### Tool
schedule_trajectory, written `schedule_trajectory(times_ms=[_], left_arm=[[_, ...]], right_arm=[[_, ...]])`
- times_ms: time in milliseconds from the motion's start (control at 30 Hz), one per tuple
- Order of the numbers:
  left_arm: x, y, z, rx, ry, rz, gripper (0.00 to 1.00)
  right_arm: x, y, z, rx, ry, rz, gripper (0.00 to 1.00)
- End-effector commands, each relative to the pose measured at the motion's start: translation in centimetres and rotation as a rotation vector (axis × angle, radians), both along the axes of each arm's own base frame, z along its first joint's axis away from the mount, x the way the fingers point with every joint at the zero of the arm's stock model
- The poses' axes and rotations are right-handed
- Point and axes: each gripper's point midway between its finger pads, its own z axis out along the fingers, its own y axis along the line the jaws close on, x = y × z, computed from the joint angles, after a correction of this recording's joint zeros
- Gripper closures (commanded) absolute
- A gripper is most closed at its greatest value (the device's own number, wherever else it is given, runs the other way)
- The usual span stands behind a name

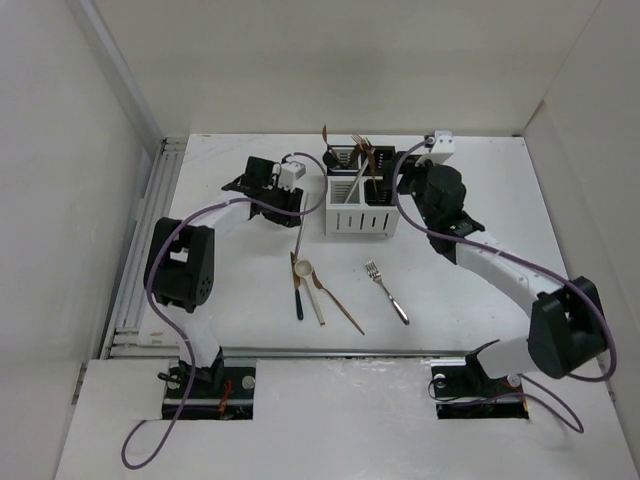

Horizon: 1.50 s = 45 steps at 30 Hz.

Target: Sort the eating utensils into containers

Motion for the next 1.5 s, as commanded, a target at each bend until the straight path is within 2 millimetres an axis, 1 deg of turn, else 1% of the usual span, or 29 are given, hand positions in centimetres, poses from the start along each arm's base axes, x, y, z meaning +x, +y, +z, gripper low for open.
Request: schedule_trajectory(times_ms=[0, 33, 133, 267, 300, 333, 367, 400, 433, 467, 500, 567, 600, 633, 667, 733, 800, 933, 967, 1000, 1033, 1067, 1133, 1200, 1233, 1267, 1333, 1367, 1467], left_arm=[[1.5, -0.9, 0.4, 0.025, -0.012, -0.018, 0.58], [1.6, -1.2, 0.0, 0.038, -0.002, -0.020, 0.56], [2.7, -1.0, -1.2, 0.066, 0.036, 0.018, 0.58], [3.3, -1.1, -1.2, 0.068, 0.021, 0.024, 0.61], [3.3, -1.0, -1.7, 0.071, 0.031, 0.024, 0.61], [3.6, -1.1, -1.3, 0.068, 0.022, 0.024, 0.63], [3.4, -1.5, -1.8, 0.076, 0.026, 0.007, 0.65], [3.5, -1.3, -2.2, 0.090, 0.035, 0.014, 0.65], [3.2, -1.2, -2.4, 0.095, 0.049, 0.013, 0.65], [3.4, -1.3, -2.5, 0.095, 0.051, 0.013, 0.65], [3.2, -1.7, -2.5, 0.095, 0.050, 0.004, 0.65], [3.2, -1.7, -2.5, 0.095, 0.050, 0.004, 0.65], [3.0, -2.1, -2.5, 0.096, 0.050, -0.005, 0.65], [3.1, -1.9, -2.6, 0.103, 0.048, 0.000, 0.65], [3.2, -1.8, -2.6, 0.110, 0.045, 0.006, 0.65], [3.1, -2.0, -2.7, 0.123, 0.037, -0.003, 0.64], [3.0, -1.1, -3.4, 0.169, 0.053, 0.023, 0.64], [3.2, -0.7, -3.6, 0.238, 0.018, 0.012, 0.64], [2.7, -1.0, -4.3, 0.253, 0.030, 0.004, 0.64], [2.9, -0.5, -4.3, 0.279, 0.020, 0.013, 0.64], [2.3, -0.6, -4.7, 0.297, 0.031, 0.006, 0.64], [2.0, -0.2, -5.6, 0.317, 0.047, 0.012, 0.64], [1.4, -0.3, -6.0, 0.323, 0.062, 0.020, 0.64], [1.6, -0.5, -6.0, 0.312, 0.061, 0.035, 0.64], [1.6, -0.7, -5.4, 0.300, 0.052, 0.032, 0.64], [1.6, -0.8, -5.6, 0.291, 0.052, 0.044, 0.64], [2.1, -1.0, -4.2, 0.271, 0.020, 0.056, 0.64], [2.0, -1.0, -4.2, 0.265, 0.025, 0.065, 0.64], [2.5, -1.4, -2.6, 0.228, 0.010, 0.104, 0.64]], right_arm=[[-0.8, -2.3, 5.8, 0.037, -0.127, -0.082, 0.28], [-1.0, -2.7, 6.6, 0.029, -0.142, -0.092, 0.28], [-1.9, -3.5, 8.1, 0.001, -0.170, -0.107, 0.25], [-2.7, -4.6, 8.8, -0.026, -0.174, -0.126, 0.24], [-2.8, -5.3, 8.7, -0.027, -0.174, -0.145, 0.24], [-2.8, -5.3, 8.0, -0.034, -0.162, -0.144, 0.24], [-3.3, -5.7, 8.2, -0.031, -0.165, -0.155, 0.24], [-3.3, -5.7, 8.2, -0.031, -0.165, -0.155, 0.24], [-3.5, -6.4, 8.0, -0.033, -0.163, -0.173, 0.24], [-3.5, -6.4, 7.3, -0.039, -0.151, -0.173, 0.23], [-3.8, -6.5, 7.8, -0.033, -0.161, -0.173, 0.23], [-4.0, -6.6, 7.2, -0.038, -0.153, -0.173, 0.23], [-4.2, -6.7, 7.6, -0.033, -0.163, -0.173, 0.23], [-4.1, -7.1, 7.6, -0.033, -0.163, -0.182, 0.23], [-4.1, -7.3, 7.1, -0.038, -0.153, -0.193, 0.23], [-4.1, -7.3, 7.1, -0.038, -0.152, -0.193, 0.23], [-4.3, -7.4, 6.8, -0.043, -0.144, -0.192, 0.23], [-4.5, -7.6, 6.7, -0.043, -0.144, -0.203, 0.23], [-4.7, -7.7, 7.0, -0.038, -0.152, -0.203, 0.23], [-4.7, -7.9, 6.6, -0.043, -0.143, -0.212, 0.23], [-4.7, -7.9, 6.6, -0.043, -0.143, -0.212, 0.23], [-5.0, -8.0, 6.7, -0.042, -0.144, -0.212, 0.23], [-4.9, -8.5, 6.3, -0.047, -0.136, -0.230, 0.23], [-5.1, -8.6, 6.6, -0.043, -0.144, -0.231, 0.23], [-5.1, -8.6, 6.6, -0.043, -0.144, -0.231, 0.23], [-5.1, -8.6, 6.0, -0.051, -0.128, -0.230, 0.23], [-5.1, -8.6, 6.0, -0.052, -0.128, -0.230, 0.23], [-5.3, -8.7, 6.3, -0.047, -0.136, -0.230, 0.23], [-5.3, -8.7, 6.3, -0.047, -0.136, -0.230, 0.23]])
